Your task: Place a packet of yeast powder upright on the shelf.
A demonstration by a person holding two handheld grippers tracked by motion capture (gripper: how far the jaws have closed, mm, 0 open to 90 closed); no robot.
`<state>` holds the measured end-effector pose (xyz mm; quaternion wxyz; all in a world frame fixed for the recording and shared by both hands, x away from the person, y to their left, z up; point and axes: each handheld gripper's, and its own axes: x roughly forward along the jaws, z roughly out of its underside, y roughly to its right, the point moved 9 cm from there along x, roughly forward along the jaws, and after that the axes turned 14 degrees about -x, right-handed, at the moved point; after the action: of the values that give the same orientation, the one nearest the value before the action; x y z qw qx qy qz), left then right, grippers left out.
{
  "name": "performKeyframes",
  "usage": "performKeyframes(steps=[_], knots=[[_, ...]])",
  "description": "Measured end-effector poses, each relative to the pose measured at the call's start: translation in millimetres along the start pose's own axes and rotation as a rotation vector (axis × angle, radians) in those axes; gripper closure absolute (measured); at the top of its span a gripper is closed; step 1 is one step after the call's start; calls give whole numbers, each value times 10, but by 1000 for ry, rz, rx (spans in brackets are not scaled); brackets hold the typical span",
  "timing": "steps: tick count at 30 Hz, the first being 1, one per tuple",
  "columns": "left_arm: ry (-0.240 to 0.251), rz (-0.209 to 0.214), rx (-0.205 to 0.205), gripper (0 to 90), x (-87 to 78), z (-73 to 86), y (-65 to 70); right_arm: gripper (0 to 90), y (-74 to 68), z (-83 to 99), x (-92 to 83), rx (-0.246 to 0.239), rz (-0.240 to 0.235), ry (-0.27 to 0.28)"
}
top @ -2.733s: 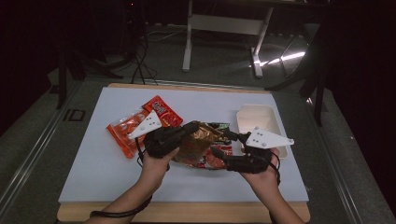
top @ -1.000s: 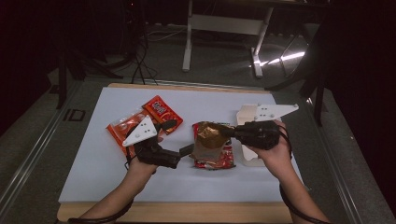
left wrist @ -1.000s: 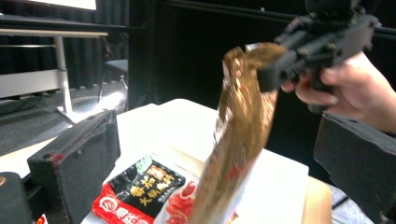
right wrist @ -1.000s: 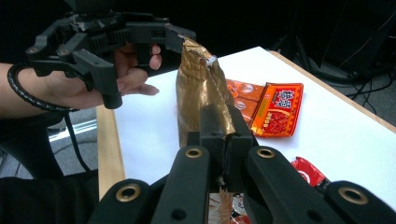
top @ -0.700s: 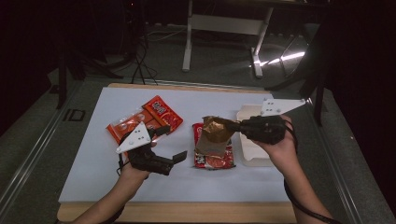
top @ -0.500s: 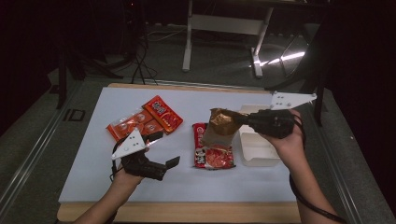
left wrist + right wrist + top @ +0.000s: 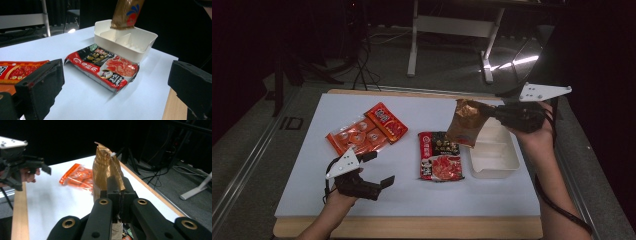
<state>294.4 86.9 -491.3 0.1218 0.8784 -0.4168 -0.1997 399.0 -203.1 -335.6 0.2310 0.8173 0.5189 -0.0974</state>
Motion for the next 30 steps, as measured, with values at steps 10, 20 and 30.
performKeyframes(steps=[10, 20, 30], knots=[[-11, -1, -19, 12, -57, 98, -34, 896, 425, 61, -63, 13, 68, -11], [-12, -21, -39, 12, -148, 163, -108, 895, 804, 183, -40, 32, 113, -38], [-14, -34, -46, 12, -152, 222, -175, 896, 1118, 492, 4, 83, 176, -89]])
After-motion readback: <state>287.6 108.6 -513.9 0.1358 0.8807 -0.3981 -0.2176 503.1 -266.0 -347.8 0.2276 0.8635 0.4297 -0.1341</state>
